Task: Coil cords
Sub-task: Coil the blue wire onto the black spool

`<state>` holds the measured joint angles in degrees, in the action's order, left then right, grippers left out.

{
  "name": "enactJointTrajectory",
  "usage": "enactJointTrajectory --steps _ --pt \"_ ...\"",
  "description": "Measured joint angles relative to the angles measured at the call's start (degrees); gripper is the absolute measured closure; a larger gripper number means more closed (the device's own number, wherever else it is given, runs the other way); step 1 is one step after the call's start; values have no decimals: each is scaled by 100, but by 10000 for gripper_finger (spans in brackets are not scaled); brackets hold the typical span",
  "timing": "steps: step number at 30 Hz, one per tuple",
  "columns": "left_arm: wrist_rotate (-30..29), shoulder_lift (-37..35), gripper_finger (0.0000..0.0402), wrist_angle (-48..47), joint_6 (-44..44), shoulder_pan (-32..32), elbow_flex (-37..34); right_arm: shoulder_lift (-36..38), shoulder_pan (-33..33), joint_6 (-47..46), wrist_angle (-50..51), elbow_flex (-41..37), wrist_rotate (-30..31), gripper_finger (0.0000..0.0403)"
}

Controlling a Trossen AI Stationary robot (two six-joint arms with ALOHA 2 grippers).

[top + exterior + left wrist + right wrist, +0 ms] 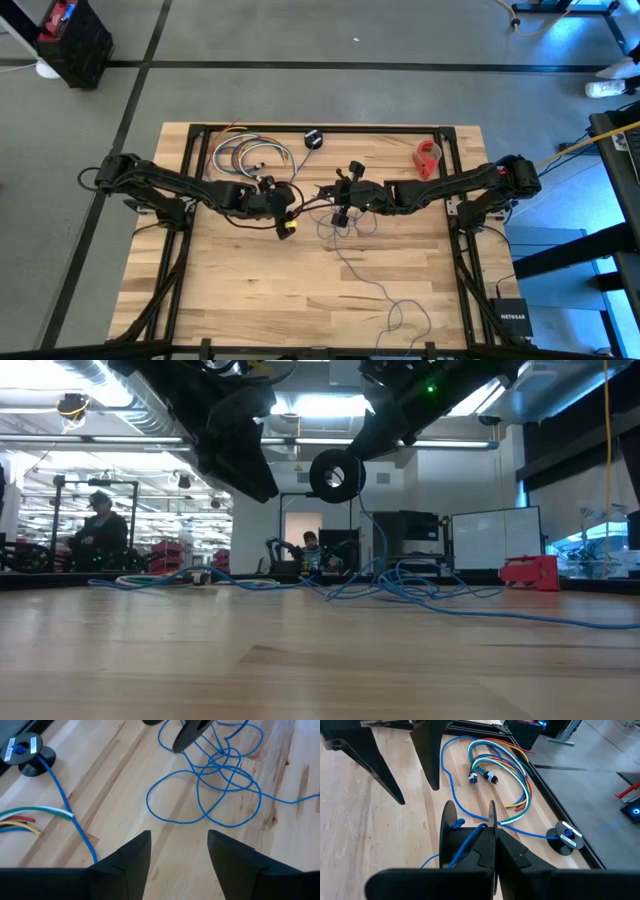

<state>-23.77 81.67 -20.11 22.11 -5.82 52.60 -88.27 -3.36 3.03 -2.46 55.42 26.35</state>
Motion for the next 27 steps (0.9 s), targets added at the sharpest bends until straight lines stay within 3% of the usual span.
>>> enactJointTrajectory --steps 15,22,27 --pt "-4 -456 215 400 -312 -208 -357 2 -2 -37 170 2 -243 398" --pt "-62 -476 215 1482 -655 -205 -777 2 0 -17 185 2 -236 398" --pt "-62 -479 215 2141 -521 -227 -1058 41 -4 76 231 2 112 398"
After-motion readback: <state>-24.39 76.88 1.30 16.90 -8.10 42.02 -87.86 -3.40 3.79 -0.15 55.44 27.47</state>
